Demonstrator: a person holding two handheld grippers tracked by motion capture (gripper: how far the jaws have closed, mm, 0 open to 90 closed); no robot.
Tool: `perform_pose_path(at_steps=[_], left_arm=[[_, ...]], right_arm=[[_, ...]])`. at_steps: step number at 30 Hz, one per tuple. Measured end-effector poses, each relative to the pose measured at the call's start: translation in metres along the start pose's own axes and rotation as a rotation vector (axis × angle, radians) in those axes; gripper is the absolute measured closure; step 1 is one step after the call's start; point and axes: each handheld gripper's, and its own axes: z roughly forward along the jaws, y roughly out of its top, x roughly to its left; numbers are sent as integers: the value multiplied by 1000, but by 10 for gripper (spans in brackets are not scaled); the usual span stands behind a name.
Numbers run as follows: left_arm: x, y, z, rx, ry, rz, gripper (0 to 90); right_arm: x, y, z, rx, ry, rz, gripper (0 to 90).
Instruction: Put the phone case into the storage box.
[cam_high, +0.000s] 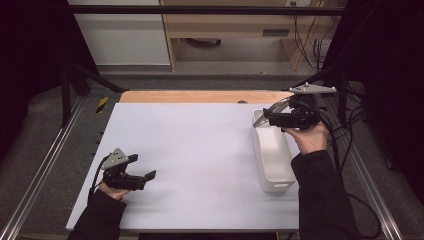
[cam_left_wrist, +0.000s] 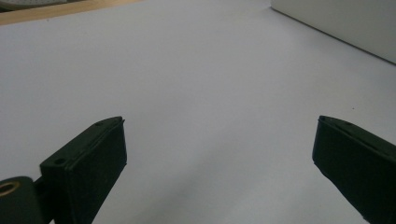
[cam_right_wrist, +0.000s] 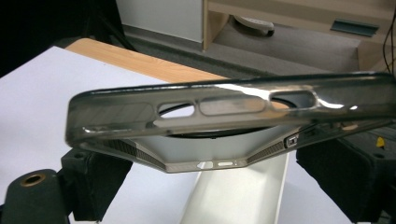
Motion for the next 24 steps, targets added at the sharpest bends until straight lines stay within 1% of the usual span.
perform_pose_path(at_steps=[4, 7, 8, 11, 16, 20, 24], left_arm=[[0, 0, 0, 1, 1, 2, 25], [0, 0, 0, 3, 2, 3, 25], [-1, 0, 1, 5, 2, 4, 25], [-1, 0, 1, 8, 3, 6, 25], [-1, 0, 1, 8, 2, 7, 25], [-1, 0, 1, 9, 2, 8, 25], [0, -1, 1, 9, 0, 7, 25]], right_arm=[[-2, 1, 5, 11, -16, 10, 120], [-3, 2, 8, 28, -32, 32, 119], [-4, 2, 10, 27, -37, 28, 119], [-5, 3, 15, 44, -59, 41, 119], [-10, 4, 24, 66, -92, 66, 119], [-15, 3, 33, 82, -108, 87, 119], [-19, 2, 42, 100, -130, 97, 119]])
